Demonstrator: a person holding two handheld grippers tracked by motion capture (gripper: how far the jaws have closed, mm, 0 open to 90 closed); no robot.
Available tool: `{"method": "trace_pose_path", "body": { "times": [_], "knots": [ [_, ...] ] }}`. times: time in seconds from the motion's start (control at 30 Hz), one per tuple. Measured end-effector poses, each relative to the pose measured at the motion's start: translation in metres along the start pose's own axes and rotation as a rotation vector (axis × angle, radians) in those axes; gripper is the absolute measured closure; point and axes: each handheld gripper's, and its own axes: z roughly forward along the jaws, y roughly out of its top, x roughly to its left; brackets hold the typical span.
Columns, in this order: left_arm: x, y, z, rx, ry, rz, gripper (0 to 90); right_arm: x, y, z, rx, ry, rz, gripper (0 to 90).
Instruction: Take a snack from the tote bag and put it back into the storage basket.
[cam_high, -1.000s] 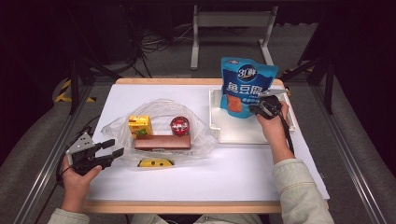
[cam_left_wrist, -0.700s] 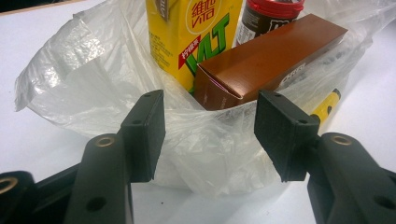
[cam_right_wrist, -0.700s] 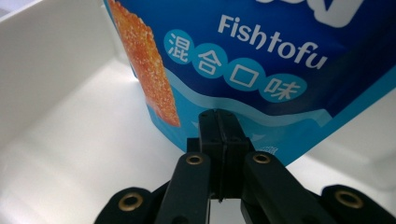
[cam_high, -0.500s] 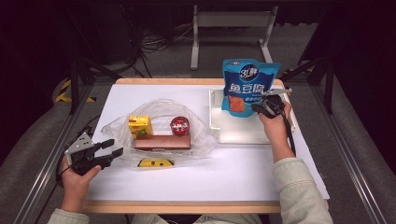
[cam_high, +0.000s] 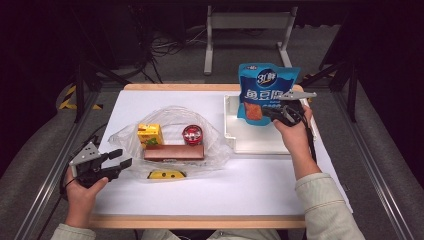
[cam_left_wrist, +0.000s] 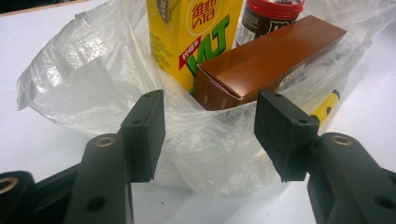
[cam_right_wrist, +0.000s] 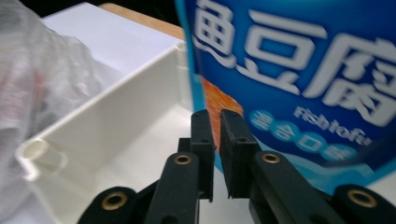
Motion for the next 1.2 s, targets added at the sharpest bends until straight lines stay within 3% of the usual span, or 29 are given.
{"method": "trace_pose_path", "body": {
  "times": [0.13,0.43,0.7,0.83,1.2],
  "knots": [
    [0.000,0.000,0.001,-0.002,-0.003,0.004,45.0,0.012,0.009,-0.006,-0.041,0.039,-0.003,73.0],
    [0.000,0.000,0.001,-0.004,-0.003,0.002,45.0,0.032,0.027,-0.014,-0.102,0.109,-0.020,64.6],
    [0.000,0.001,0.001,-0.011,-0.008,0.004,45.3,0.048,0.043,-0.015,-0.128,0.147,-0.050,61.1],
    [0.000,0.001,0.001,-0.008,-0.009,-0.002,45.2,0.056,0.050,-0.013,-0.130,0.192,-0.046,61.3],
    [-0.003,-0.001,-0.006,-0.018,0.000,0.014,45.3,0.093,0.075,0.004,-0.126,0.305,-0.098,56.5]
  ]
}}
